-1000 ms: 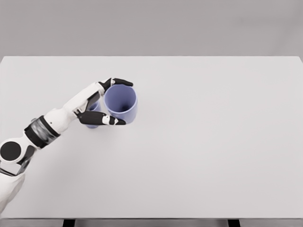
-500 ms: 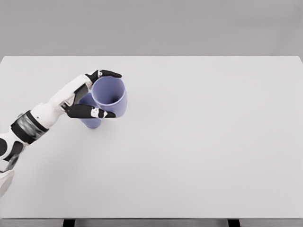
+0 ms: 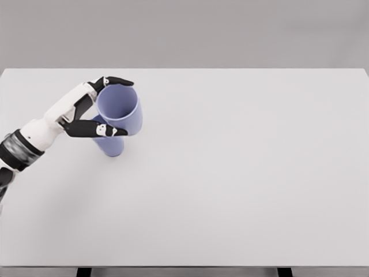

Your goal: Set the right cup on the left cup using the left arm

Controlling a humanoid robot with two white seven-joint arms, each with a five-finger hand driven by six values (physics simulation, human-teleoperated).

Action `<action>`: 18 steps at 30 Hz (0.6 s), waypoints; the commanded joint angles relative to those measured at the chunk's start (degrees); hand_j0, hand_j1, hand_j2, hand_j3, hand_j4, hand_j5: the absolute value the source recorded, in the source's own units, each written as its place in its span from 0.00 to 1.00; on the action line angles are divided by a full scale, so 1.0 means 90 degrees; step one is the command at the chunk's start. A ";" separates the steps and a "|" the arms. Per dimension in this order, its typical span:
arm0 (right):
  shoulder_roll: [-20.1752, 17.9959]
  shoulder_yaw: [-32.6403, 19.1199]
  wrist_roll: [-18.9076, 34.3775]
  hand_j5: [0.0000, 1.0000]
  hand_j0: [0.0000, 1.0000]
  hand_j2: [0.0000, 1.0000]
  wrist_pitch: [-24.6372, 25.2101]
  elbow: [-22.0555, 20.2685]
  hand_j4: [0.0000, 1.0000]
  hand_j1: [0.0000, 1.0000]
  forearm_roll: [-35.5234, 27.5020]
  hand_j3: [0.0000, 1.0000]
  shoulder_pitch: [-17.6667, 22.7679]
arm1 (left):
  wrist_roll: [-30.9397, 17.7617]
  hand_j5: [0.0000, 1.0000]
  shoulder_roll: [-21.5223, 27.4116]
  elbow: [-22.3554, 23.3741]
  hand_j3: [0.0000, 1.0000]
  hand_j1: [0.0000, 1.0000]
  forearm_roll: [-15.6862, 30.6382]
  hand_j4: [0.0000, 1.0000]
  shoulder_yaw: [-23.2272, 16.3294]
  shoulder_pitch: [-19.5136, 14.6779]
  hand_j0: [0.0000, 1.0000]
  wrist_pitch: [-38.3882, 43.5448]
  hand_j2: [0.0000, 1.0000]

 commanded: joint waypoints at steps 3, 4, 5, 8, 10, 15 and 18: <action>-0.0001 0.0000 0.0000 1.00 1.00 1.00 0.0000 0.0001 1.00 1.00 -0.0001 1.00 0.0000 | -0.0001 0.75 0.0154 -0.0003 0.75 0.75 0.0139 0.75 0.0132 0.0000 0.75 0.0002 0.75; -0.0001 0.0000 0.0000 1.00 1.00 1.00 0.0000 0.0001 1.00 1.00 -0.0001 1.00 0.0000 | -0.0001 0.75 0.0164 0.0006 0.75 0.75 0.0139 0.75 0.0132 0.0000 0.75 0.0002 0.75; -0.0001 0.0000 0.0000 1.00 1.00 1.00 0.0000 0.0001 1.00 1.00 -0.0001 1.00 0.0000 | -0.0001 0.75 0.0164 0.0006 0.75 0.75 0.0139 0.75 0.0151 0.0000 0.75 0.0002 0.75; -0.0001 0.0000 0.0000 1.00 1.00 1.00 0.0000 0.0001 1.00 1.00 -0.0001 1.00 0.0000 | -0.0001 0.75 0.0174 0.0006 0.75 0.75 0.0139 0.75 0.0220 0.0000 0.75 0.0002 0.75; -0.0001 0.0000 0.0000 1.00 1.00 1.00 0.0000 0.0001 1.00 1.00 -0.0001 1.00 0.0000 | -0.0001 0.75 0.0213 0.0006 0.75 0.75 0.0139 0.75 0.0220 0.0000 0.75 0.0012 0.75; -0.0001 0.0000 0.0000 1.00 1.00 1.00 0.0000 0.0001 1.00 1.00 -0.0001 1.00 0.0000 | -0.0001 0.75 0.0232 0.0035 0.75 0.75 0.0149 0.75 0.0327 0.0000 0.75 0.0012 0.75; -0.0001 0.0000 0.0000 1.00 1.00 1.00 0.0000 0.0001 1.00 1.00 -0.0001 1.00 0.0000 | -0.0001 0.75 0.0281 0.0055 0.75 0.75 0.0149 0.75 0.0337 0.0000 0.75 0.0012 0.75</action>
